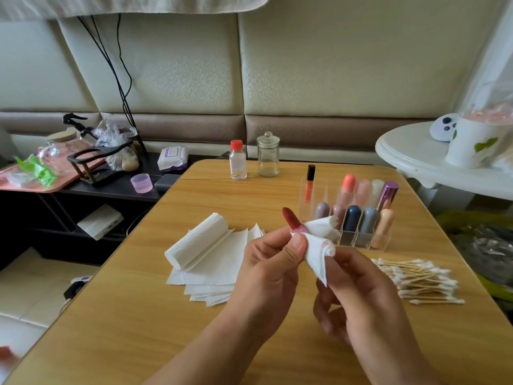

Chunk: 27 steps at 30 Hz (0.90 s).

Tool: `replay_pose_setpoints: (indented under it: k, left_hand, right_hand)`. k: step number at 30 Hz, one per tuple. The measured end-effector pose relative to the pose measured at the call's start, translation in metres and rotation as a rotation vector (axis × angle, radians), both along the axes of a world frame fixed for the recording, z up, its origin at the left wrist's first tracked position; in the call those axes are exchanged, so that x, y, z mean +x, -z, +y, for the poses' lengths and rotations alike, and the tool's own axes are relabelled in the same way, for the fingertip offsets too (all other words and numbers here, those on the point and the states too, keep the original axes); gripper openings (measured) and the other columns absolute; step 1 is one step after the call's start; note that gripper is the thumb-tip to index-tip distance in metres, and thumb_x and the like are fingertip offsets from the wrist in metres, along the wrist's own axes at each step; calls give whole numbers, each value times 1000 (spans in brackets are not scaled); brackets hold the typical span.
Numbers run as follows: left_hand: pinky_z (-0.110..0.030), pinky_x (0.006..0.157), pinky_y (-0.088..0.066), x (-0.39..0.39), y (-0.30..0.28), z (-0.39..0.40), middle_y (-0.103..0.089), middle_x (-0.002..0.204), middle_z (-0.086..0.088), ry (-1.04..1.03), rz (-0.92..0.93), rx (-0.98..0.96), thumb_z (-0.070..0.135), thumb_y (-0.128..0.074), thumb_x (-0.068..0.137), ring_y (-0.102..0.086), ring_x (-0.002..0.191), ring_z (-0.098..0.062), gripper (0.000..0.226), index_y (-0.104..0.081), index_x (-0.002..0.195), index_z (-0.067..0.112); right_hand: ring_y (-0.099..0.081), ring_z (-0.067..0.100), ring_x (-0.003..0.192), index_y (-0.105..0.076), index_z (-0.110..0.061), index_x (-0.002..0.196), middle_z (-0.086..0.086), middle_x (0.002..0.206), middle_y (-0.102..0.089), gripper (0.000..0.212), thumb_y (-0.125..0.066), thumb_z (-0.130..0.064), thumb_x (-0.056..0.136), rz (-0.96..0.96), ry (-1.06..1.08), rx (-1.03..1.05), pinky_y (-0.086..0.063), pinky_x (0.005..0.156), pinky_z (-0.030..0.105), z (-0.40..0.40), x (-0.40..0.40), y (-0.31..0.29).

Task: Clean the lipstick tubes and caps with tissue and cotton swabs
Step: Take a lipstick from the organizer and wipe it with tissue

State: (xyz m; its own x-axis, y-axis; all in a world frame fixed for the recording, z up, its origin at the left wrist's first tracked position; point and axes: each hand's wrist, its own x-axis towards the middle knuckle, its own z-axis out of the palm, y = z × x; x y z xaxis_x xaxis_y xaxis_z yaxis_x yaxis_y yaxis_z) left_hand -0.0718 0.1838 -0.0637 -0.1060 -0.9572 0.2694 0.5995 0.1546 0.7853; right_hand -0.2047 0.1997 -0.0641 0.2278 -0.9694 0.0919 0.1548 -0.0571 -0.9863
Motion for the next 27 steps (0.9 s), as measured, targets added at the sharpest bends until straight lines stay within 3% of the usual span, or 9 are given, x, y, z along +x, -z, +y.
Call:
replay_pose_setpoints:
  k: [4, 7, 10, 13, 15, 17, 20, 24, 27]
  left_hand:
    - [-25, 82, -49, 1, 1, 0, -72, 102, -7, 20, 12, 4, 32, -76, 81, -65, 90, -16, 32, -74, 99, 5]
    - [-29, 78, -51, 0, 2, 0, -72, 93, -12, 43, 30, 11, 30, -76, 81, -66, 82, -20, 39, -71, 101, -3]
    - [-28, 81, -50, -2, 4, 0, -72, 92, -13, 24, -10, -3, 32, -74, 83, -64, 84, -22, 37, -73, 103, 1]
    - [-26, 79, -46, -2, 3, -1, -71, 100, -11, 0, -4, -11, 33, -74, 82, -58, 88, -23, 33, -74, 100, 5]
    - [-27, 81, -47, -1, 2, -2, -71, 106, -12, 10, 14, -8, 32, -74, 82, -62, 92, -21, 34, -73, 100, 3]
    - [-33, 84, -48, 0, 4, -2, -71, 103, -15, 23, 30, 12, 31, -76, 81, -68, 88, -20, 43, -70, 102, -6]
    - [-37, 84, -46, -1, 5, -1, -71, 99, -12, 7, -3, 12, 34, -78, 80, -68, 83, -18, 39, -72, 98, 0]
    - [-24, 81, -46, -2, 1, 0, -72, 96, -7, -18, -11, -17, 33, -74, 82, -63, 88, -16, 31, -75, 96, 6]
    - [-31, 90, -44, -1, 4, -1, -71, 100, -13, -7, -4, -21, 31, -73, 84, -64, 94, -21, 37, -71, 101, -1]
  right_hand:
    - [-36, 22, 39, -70, -21, 90, 3, 51, -37, 42, -59, -59, 78, -40, -108, 66, -25, 40, 18, 3, 6, 2]
    - [-31, 15, 29, -59, -4, 79, 5, 53, -23, 39, -61, -43, 87, -259, -185, 321, -21, 36, 15, 6, 7, -2]
    - [-29, 13, 25, -54, -6, 63, 4, 50, -21, 48, -54, -48, 86, -342, -212, 455, -18, 33, 12, 5, 3, -8]
    - [-33, 16, 30, -56, -3, 69, 8, 51, -30, 49, -60, -49, 86, -183, -102, 289, -22, 34, 13, 2, 1, -3]
    - [-33, 15, 31, -57, -10, 65, 6, 50, -29, 52, -74, -59, 66, -155, -129, 170, -23, 36, 13, 3, 5, -2]
    - [-29, 13, 29, -53, -13, 60, 2, 49, -22, 59, -78, -66, 59, -275, -250, 291, -18, 37, 14, 4, 3, 0]
    - [-27, 10, 26, -50, -12, 58, 0, 49, -20, 53, -67, -58, 78, -394, -386, 482, -8, 38, 16, 3, -2, -4]
    - [-36, 18, 32, -62, -10, 76, 9, 54, -35, 51, -69, -61, 74, -97, -111, 146, -21, 38, 14, 0, 0, 0]
    - [-31, 16, 33, -56, -17, 60, 6, 50, -25, 50, -59, -63, 78, -84, -75, 48, -23, 39, 15, 4, 4, 2]
